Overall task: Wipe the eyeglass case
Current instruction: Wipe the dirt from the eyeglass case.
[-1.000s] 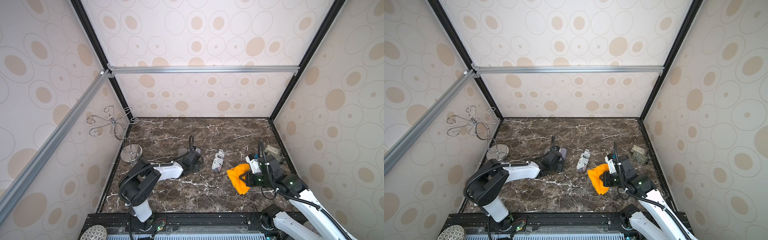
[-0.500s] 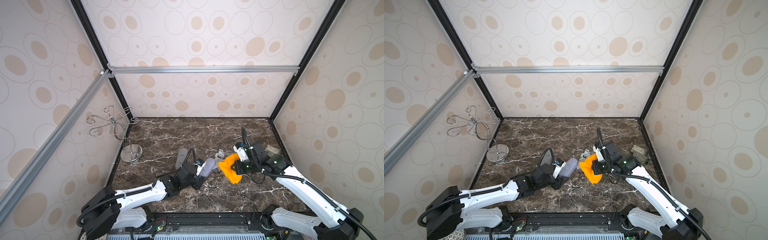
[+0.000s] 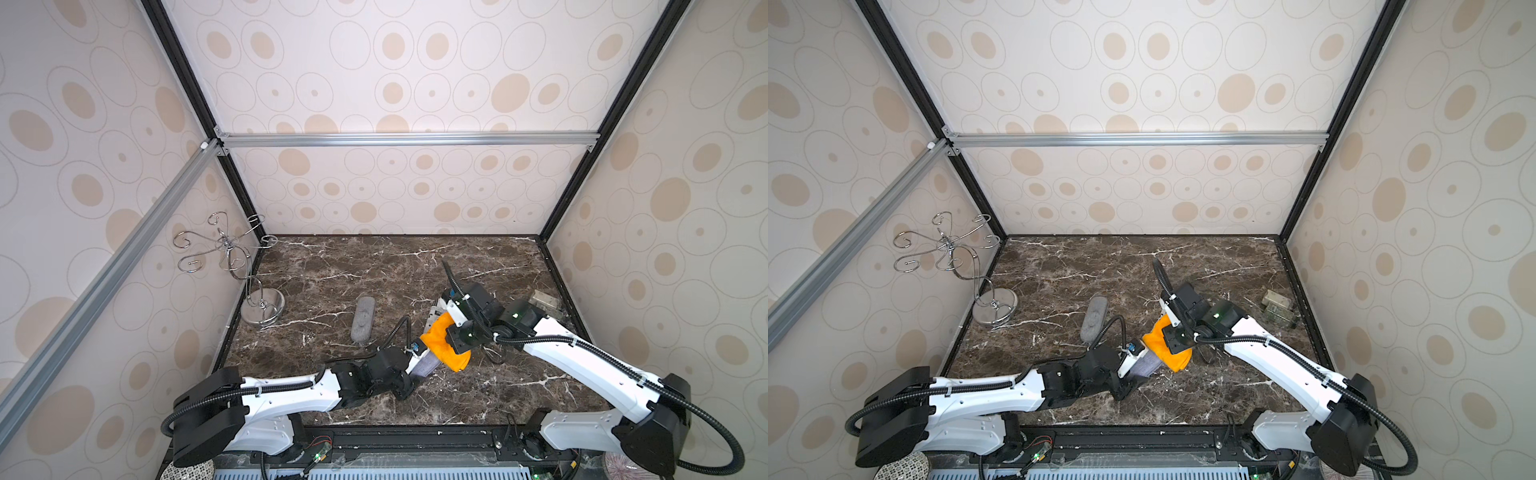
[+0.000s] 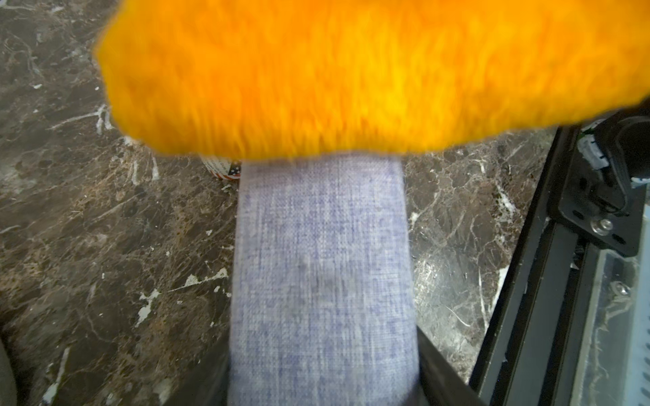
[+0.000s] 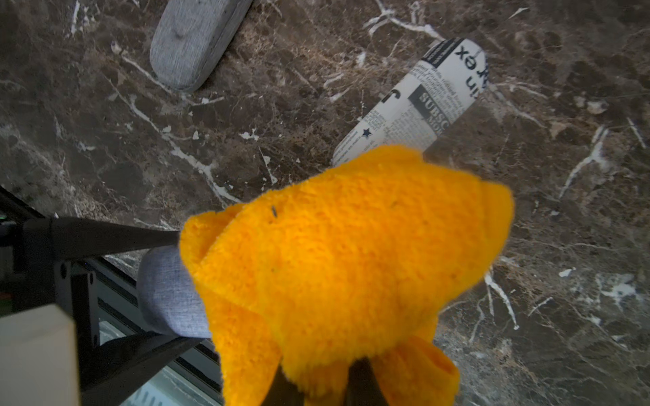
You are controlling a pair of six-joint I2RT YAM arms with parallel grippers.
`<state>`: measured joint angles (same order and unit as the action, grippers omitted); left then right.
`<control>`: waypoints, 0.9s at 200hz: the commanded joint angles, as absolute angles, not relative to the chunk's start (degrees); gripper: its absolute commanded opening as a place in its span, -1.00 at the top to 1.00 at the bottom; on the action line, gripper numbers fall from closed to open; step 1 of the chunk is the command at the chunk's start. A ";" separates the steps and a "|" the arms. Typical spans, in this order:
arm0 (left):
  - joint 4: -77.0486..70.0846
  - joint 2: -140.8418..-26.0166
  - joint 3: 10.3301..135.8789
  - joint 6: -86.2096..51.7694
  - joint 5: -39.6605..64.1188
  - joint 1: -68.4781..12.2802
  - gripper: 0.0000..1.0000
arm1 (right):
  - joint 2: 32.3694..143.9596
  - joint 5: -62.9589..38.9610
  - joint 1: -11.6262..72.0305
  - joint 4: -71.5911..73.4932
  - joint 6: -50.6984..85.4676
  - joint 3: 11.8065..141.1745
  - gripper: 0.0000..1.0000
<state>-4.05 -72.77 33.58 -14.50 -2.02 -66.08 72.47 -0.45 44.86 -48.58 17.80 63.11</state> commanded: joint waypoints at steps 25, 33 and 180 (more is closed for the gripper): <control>-9.29 -73.72 37.57 -12.21 -2.36 -67.48 -0.17 | 73.62 -3.08 50.54 -42.71 21.14 60.27 1.00; -9.38 -73.74 37.72 -12.06 -2.46 -67.58 -0.16 | 74.10 -4.24 51.21 -41.52 21.60 59.94 1.00; -7.10 -70.06 35.51 -12.09 -3.87 -68.64 -0.08 | 72.00 -1.75 47.75 -45.50 22.22 59.68 1.00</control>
